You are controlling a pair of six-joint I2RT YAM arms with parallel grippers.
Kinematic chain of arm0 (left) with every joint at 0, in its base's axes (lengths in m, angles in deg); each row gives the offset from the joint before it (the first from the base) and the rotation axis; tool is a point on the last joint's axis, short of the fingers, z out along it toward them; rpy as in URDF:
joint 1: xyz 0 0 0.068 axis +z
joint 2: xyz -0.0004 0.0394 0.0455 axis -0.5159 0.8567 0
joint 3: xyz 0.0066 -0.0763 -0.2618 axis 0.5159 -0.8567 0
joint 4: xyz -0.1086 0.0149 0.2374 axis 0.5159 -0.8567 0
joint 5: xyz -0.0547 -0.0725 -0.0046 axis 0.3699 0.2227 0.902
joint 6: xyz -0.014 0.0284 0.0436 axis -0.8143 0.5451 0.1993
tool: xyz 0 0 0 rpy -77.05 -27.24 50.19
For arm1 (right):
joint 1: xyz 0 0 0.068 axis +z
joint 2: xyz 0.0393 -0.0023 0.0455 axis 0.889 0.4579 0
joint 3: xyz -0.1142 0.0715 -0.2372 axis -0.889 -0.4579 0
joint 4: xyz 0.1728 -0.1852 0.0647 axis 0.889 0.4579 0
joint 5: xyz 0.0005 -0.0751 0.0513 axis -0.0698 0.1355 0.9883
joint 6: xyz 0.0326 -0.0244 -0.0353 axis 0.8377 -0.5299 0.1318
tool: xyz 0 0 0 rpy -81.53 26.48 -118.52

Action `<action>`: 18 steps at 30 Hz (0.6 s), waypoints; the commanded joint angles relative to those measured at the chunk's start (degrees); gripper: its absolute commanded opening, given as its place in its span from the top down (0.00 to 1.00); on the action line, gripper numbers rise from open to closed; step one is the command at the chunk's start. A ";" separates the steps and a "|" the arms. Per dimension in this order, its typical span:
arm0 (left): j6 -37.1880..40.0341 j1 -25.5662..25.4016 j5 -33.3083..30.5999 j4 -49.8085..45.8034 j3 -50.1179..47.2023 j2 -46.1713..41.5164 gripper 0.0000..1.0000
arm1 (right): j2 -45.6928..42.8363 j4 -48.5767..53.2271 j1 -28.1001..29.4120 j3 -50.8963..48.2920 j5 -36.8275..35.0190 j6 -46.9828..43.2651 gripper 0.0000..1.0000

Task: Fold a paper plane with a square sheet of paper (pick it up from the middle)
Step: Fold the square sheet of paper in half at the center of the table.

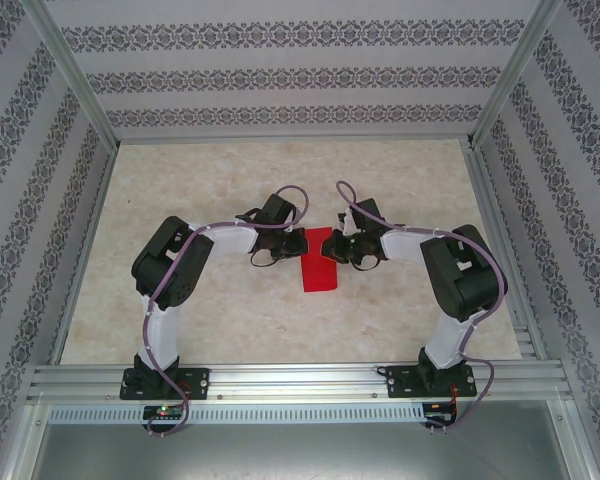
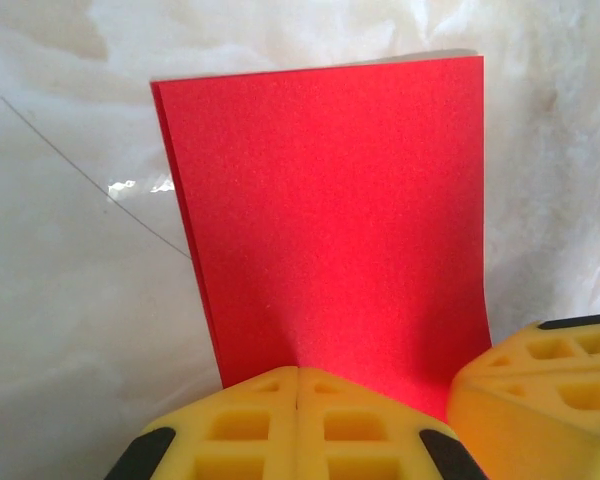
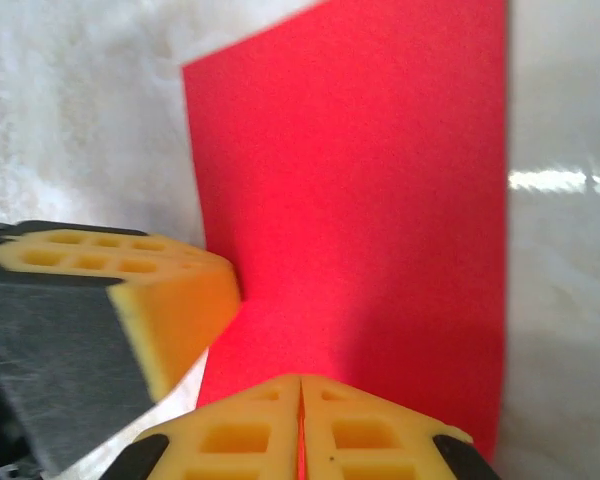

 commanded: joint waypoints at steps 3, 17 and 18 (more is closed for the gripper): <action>3.03 0.48 -9.40 -12.96 -3.19 7.50 1.00 | 0.71 -0.04 0.43 -1.62 1.51 -1.39 0.90; 1.63 0.33 -10.24 -12.14 -4.75 8.00 1.00 | -3.58 2.88 1.04 -5.36 2.05 -3.48 0.90; 1.55 0.29 -10.22 -12.15 -4.76 7.98 1.00 | -4.89 2.22 1.45 -5.26 2.91 -3.14 0.90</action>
